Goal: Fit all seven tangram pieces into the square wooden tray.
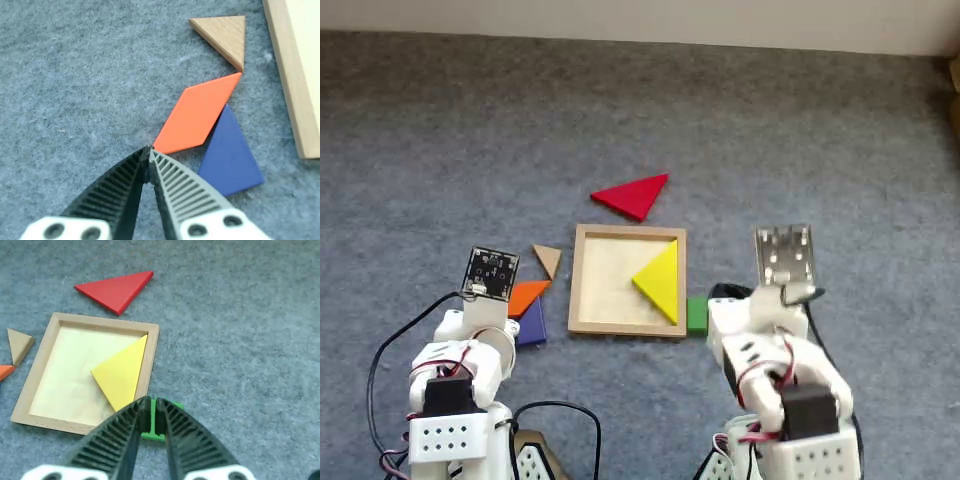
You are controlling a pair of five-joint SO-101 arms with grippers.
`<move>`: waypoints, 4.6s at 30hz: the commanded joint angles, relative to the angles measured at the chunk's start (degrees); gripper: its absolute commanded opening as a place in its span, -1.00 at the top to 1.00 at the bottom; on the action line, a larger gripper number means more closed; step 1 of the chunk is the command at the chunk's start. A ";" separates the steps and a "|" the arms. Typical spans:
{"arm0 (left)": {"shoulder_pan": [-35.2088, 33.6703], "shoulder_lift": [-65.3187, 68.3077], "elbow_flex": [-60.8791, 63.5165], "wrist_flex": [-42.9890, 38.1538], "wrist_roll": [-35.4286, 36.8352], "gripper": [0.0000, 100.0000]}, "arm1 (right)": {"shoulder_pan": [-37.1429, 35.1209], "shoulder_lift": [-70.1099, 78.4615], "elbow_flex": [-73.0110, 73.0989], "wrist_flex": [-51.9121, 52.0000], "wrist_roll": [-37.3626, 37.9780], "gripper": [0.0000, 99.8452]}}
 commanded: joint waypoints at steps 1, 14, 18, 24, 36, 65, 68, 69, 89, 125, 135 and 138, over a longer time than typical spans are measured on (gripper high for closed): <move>-0.75 -0.66 1.63 0.26 -0.44 0.99 | 0.84 -10.77 4.62 0.04 0.70 0.94; 2.51 -0.66 1.63 0.44 -0.44 0.99 | 0.92 -14.99 11.03 -1.98 5.54 0.94; 6.81 -0.66 1.63 0.53 -0.53 0.99 | 0.92 -14.99 16.13 -4.62 5.45 0.94; 7.52 -0.66 1.63 0.62 -0.53 0.99 | 2.07 -14.99 21.58 -5.85 5.45 0.94; 3.47 -0.75 -6.11 7.47 -0.53 0.99 | 8.40 -14.99 27.56 -5.93 5.45 0.94; 11.91 38.11 -56.04 2.11 -11.08 0.73 | 8.48 -14.99 30.99 -5.58 5.80 0.94; 13.93 48.84 -62.29 1.76 -11.16 0.62 | 9.36 -14.99 30.99 -5.58 5.80 0.94; 14.55 52.35 -64.40 1.67 -11.16 0.58 | 10.07 -14.99 30.99 -5.58 5.80 0.94; 24.75 110.46 -107.82 2.20 -23.30 0.42 | 10.68 -14.99 30.99 -5.58 5.80 0.94; 26.42 151.25 -154.68 20.48 -23.30 0.43 | 10.68 -14.99 30.99 -5.58 5.80 0.94; 26.51 151.34 -153.01 20.57 -23.30 0.43 | 10.68 -14.99 30.99 -5.58 5.80 0.94; 26.51 151.34 -153.01 20.57 -23.21 0.43 | 10.68 -14.99 30.99 -5.58 5.80 0.94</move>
